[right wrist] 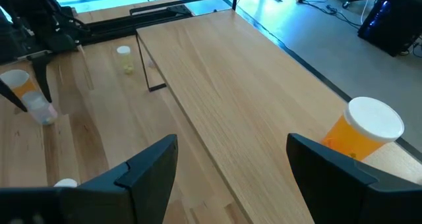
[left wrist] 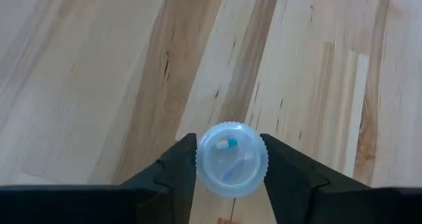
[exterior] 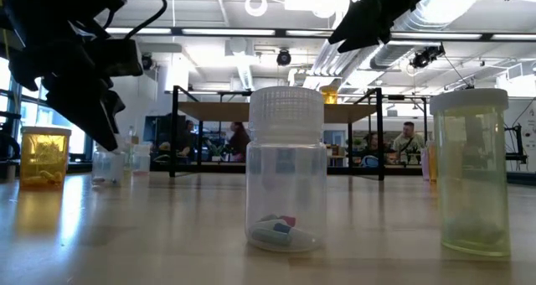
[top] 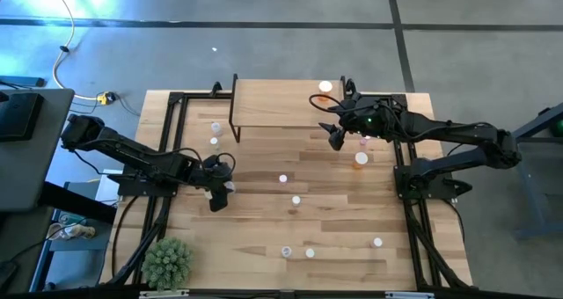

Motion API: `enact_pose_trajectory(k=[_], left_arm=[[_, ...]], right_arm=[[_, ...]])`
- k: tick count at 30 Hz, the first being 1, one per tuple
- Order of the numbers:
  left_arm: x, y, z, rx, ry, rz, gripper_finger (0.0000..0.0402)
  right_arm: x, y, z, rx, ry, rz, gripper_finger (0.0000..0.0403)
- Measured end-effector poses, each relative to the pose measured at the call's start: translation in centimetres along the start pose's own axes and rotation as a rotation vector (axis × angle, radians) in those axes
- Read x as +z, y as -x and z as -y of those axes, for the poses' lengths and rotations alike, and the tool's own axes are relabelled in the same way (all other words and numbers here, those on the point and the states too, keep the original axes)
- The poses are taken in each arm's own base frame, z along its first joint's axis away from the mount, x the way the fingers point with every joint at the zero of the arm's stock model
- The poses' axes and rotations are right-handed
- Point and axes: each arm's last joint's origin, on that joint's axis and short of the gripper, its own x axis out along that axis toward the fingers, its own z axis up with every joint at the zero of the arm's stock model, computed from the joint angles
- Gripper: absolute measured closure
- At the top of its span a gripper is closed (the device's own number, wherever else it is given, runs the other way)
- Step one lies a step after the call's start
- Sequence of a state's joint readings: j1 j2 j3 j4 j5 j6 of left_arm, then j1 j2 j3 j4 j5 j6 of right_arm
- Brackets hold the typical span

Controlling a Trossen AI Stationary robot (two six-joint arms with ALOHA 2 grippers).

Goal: Pick and place medicine bottles onto shelf by color
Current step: Put the middle transparent pill bottle on the shelf

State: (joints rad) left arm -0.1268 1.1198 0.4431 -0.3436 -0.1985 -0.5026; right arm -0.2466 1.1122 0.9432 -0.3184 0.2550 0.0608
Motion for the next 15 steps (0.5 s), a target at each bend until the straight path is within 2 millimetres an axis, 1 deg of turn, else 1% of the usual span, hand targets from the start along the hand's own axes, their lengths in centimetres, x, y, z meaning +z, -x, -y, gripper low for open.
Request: enact_pose_trajectory(k=[4, 9, 12, 15], left_arm=[[0.0, 0.0, 0.0, -0.001, 0.0, 0.002, 0.0275], [0.4, 0.0, 0.2, -0.01, -0.012, 0.042, 0.0261], [1.3, 0.3, 0.0, -0.008, -0.03, 0.1, 0.0259], [3.2, 1.0, -0.2, 0.02, -0.052, 0.156, 0.0263]], right_arm=[[0.0, 0.0, 0.0, 0.0, -0.002, 0.0, 0.0128], [0.0, 0.0, 0.0, 0.0, -0.003, 0.0, 0.0128], [0.0, 0.0, 0.0, 0.0, -0.01, 0.0, 0.0128], [0.0, 0.0, 0.0, 0.0, -0.01, 0.0, 0.0128]])
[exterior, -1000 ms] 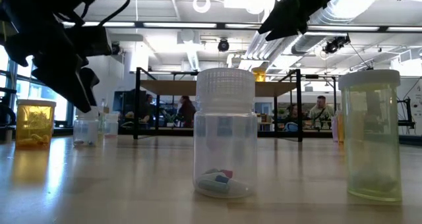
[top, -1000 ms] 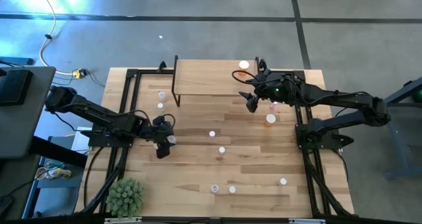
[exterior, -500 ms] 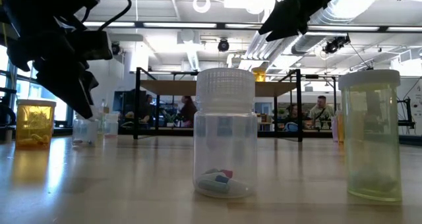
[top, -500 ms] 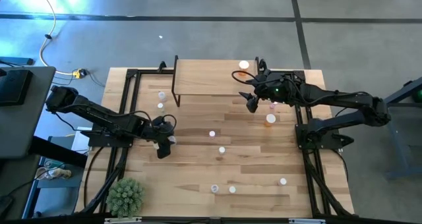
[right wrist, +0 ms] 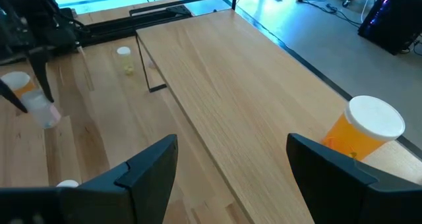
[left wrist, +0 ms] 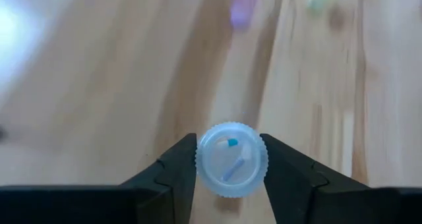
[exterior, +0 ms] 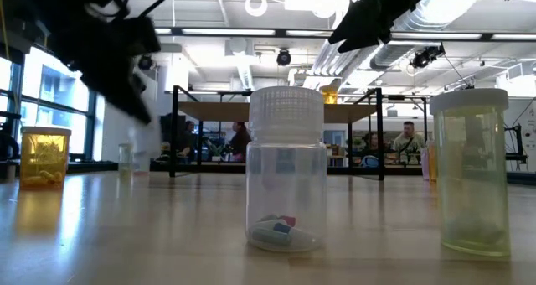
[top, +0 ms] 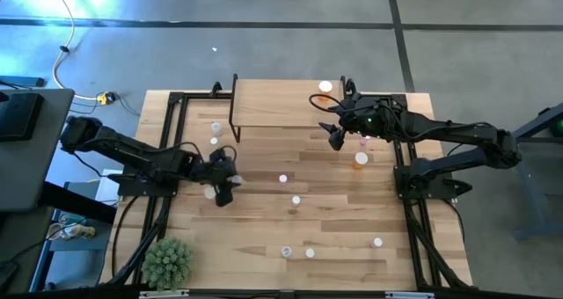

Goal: Pick and place medicine bottles onto shelf by color
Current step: Put the middle transparent pill bottle on the shelf

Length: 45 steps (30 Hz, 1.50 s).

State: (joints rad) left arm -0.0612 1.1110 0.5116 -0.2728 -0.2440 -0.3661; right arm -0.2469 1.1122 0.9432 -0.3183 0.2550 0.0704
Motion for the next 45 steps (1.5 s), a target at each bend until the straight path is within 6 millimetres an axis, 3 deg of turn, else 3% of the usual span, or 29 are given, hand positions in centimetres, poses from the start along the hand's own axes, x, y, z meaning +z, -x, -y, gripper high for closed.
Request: enact_pose_trajectory(k=[6, 14, 20, 26, 35, 45], left_arm=[[5.2, 1.8, -1.6, 0.069, -0.107, 0.107, 0.0263], [11.3, 5.6, -6.4, 0.301, -0.159, 0.198, 0.0264], [14.0, 8.5, -10.7, 0.464, -0.094, 0.267, 0.0264], [15.7, 9.9, -14.7, 0.592, 0.001, 0.281, 0.0264], [18.6, 8.9, -19.1, 0.557, 0.097, 0.249, 0.0264], [19.2, 5.2, -20.6, 0.429, 0.162, 0.052, 0.0264]], right_arm=[[0.0, 0.0, 0.0, 0.0, 0.003, 0.0, 0.0128], [0.0, 0.0, 0.0, 0.0, 0.0, -0.001, 0.0128], [0.0, 0.0, 0.0, 0.0, 0.0, -0.001, 0.0128], [0.0, 0.0, 0.0, 0.0, 0.0, -0.001, 0.0128], [0.0, 0.0, 0.0, 0.0, -0.052, -0.001, 0.0128], [-0.1, 0.0, 0.0, -0.001, -0.05, -0.013, 0.0128]])
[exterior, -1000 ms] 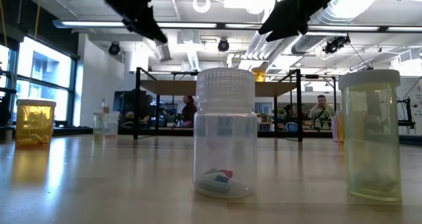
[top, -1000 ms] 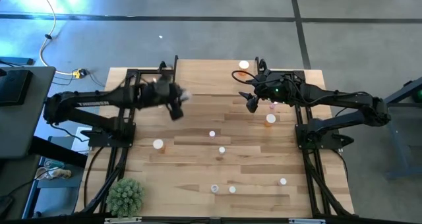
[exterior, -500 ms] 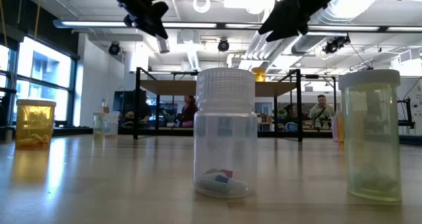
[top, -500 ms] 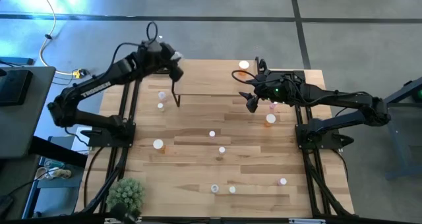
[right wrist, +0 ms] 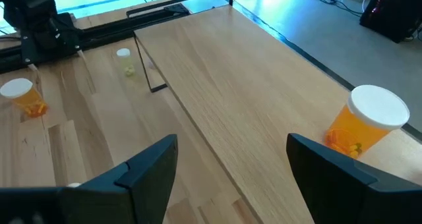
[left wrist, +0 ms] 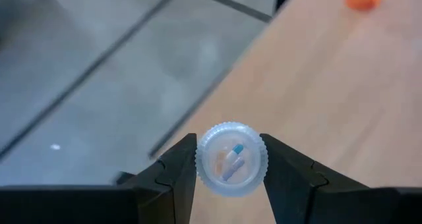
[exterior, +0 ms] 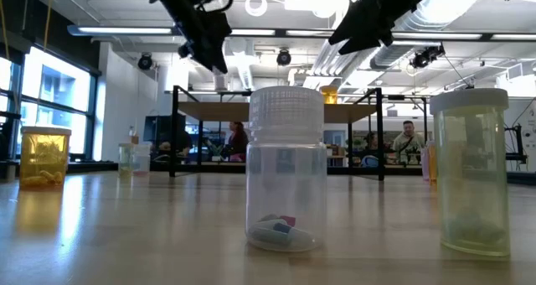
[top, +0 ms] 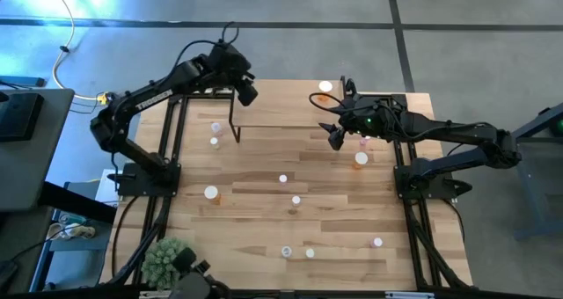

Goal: Pick and place medicine bottles onto shelf by color
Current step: Put the middle transparent pill bottle on the shelf

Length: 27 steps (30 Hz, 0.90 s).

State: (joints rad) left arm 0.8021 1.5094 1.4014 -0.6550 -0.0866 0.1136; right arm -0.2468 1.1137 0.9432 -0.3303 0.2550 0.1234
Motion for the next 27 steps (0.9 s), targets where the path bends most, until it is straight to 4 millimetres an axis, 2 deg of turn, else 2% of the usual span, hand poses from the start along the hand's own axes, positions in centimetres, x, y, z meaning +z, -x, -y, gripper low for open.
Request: enact_pose_trajectory(k=[15, 27], left_arm=[[-1.3, -3.5, 0.4, -0.031, 0.089, -0.15, 0.0264], [-1.3, -4.1, 0.4, -0.025, 0.106, -0.156, 0.0263]], right_arm=[[-0.3, 0.0, 0.0, -0.004, 0.019, -0.031, 0.0128], [-0.4, 0.0, 0.0, -0.003, 0.019, -0.038, 0.0128]])
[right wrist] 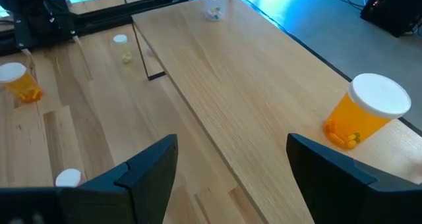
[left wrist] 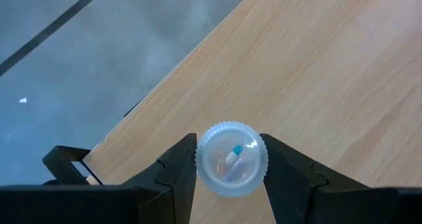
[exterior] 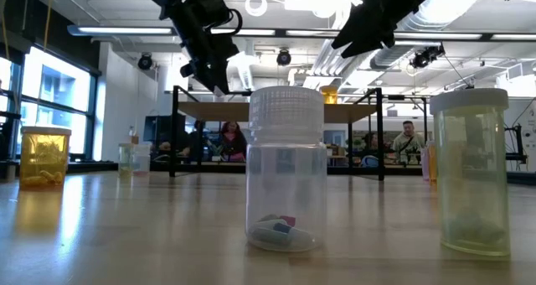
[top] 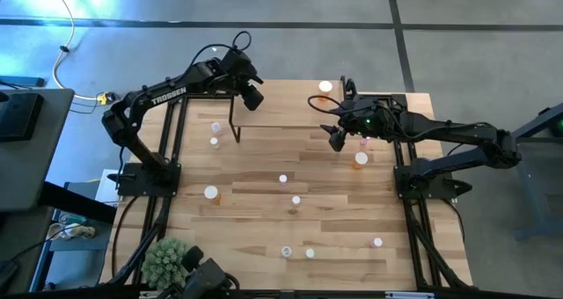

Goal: Pick and place medicine bottles onto shelf by color
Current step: Put the middle transparent pill bottle on the shelf, then put the middle left pink pill bottle on the shelf

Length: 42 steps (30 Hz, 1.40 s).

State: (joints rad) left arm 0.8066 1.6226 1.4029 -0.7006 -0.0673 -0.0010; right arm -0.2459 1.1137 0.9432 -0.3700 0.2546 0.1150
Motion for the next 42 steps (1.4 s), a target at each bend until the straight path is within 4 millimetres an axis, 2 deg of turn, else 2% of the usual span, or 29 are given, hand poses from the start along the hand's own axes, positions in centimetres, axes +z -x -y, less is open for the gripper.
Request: enact_pose_trajectory(k=[18, 27, 35, 42], left_arm=[[0.0, -0.3, -0.3, 0.056, 0.0, 0.004, 0.019], [0.3, -0.1, -0.3, 0.052, 0.003, 0.037, 0.0181], [0.7, 2.5, -0.5, 0.056, -0.033, 0.125, 0.0181], [0.6, 6.1, -0.2, 0.029, -0.043, 0.201, 0.0181]], right_arm=[[-0.1, 0.0, 0.0, -0.001, 0.001, -0.007, 0.0128], [-0.1, 0.0, 0.0, -0.001, 0.001, -0.007, 0.0128], [-0.1, 0.0, 0.0, -0.001, 0.009, -0.007, 0.0128], [-0.1, 0.0, -0.2, 0.067, 0.002, -0.015, 0.0128]])
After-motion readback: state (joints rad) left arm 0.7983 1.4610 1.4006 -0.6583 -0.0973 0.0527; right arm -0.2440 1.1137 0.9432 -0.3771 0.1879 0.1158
